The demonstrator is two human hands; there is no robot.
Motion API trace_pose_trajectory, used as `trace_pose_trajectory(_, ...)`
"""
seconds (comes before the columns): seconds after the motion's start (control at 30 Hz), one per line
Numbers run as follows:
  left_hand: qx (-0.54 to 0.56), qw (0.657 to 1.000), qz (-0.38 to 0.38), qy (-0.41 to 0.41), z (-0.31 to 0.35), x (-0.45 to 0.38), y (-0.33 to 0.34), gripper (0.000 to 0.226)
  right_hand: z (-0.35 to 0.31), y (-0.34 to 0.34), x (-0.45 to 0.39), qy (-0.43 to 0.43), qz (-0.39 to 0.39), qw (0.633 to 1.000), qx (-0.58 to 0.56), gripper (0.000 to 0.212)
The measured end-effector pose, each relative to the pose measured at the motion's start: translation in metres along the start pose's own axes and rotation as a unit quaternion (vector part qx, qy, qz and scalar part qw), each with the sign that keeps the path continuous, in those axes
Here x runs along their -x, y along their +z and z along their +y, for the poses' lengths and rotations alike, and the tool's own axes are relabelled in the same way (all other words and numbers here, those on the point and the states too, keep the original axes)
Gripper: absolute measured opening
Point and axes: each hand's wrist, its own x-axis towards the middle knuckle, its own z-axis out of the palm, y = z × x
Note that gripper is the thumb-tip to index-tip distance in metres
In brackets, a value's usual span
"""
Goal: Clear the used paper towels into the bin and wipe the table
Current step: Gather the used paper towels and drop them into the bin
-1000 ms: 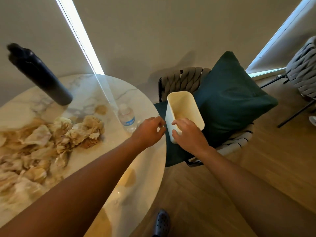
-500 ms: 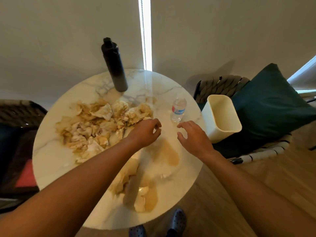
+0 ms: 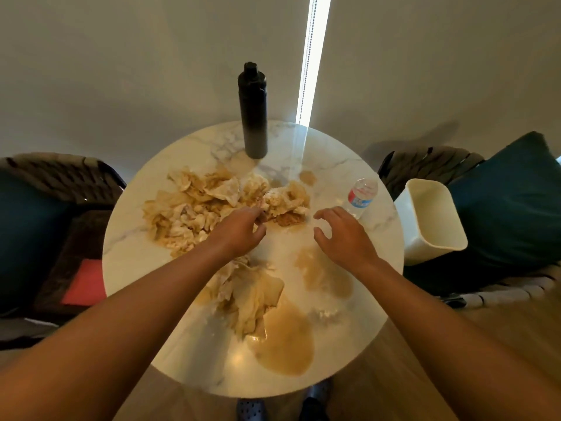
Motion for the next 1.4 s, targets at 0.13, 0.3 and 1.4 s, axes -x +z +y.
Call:
trace_pose_trajectory(0.13, -0.016, 1.0, 0.007, -0.014, -0.005, -0.014, 0.003, 0.022, 0.004, 0.011, -0.019, -0.009, -0.02, 1.0, 0.005, 0.029)
trace_pose_trajectory(0.3, -0.033, 0.999, 0.014, -0.033, -0.007, -0.036, 0.012, 0.026, 0.015, 0.027, -0.042, -0.011, -0.045, 0.999, -0.008, 0.03)
trace_pose_trajectory(1.4, -0.037, 0.999, 0.012, -0.023, -0.013, -0.11, 0.03, 0.025, 0.051, 0.078, -0.083, -0.059, -0.072, 0.992, -0.088, 0.01)
